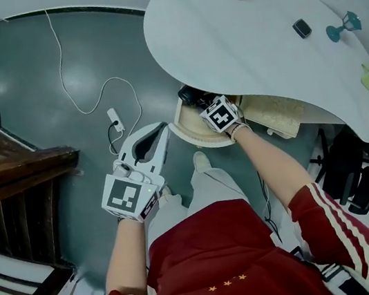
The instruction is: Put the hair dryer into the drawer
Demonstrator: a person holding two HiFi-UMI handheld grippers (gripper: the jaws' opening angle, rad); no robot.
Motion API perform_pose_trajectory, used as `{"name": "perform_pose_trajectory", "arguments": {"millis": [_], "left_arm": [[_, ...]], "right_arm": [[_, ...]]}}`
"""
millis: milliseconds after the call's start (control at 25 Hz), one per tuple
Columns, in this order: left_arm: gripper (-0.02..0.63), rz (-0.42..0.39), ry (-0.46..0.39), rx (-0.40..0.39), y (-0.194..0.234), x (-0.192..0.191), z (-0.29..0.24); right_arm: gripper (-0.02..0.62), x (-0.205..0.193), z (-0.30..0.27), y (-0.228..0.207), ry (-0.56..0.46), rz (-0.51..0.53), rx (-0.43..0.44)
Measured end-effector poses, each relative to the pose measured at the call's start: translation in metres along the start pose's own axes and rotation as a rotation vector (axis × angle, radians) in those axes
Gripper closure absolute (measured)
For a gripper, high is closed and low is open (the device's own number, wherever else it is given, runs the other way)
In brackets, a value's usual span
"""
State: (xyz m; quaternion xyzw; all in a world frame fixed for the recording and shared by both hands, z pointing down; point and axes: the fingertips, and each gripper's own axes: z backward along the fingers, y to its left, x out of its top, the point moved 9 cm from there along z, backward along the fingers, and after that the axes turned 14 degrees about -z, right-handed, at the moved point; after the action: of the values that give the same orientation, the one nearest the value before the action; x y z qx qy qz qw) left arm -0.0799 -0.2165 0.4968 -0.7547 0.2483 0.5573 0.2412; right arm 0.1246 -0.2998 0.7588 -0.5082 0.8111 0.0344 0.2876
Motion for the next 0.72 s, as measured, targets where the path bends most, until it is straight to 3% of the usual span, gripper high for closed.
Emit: {"name": "perform_pose_trajectory", "arguments": {"millis": [200, 480, 720], "left_arm": [[0.600, 0.010, 0.008, -0.002, 0.001, -0.003, -0.002], [0.600, 0.017, 0.009, -0.001, 0.001, -0.006, -0.002], [0.600, 0.047, 0.032, -0.006, -0.003, -0.004, 0.000]], "right_arm": [[0.430, 0.002, 0.001, -0.001, -0.005, 0.011, 0.017], [0.430, 0.002, 0.002, -0.008, -0.033, -0.110, -0.075], [0.428, 0.007, 0.005, -0.011, -0.006, -0.070, -0.159]]}}
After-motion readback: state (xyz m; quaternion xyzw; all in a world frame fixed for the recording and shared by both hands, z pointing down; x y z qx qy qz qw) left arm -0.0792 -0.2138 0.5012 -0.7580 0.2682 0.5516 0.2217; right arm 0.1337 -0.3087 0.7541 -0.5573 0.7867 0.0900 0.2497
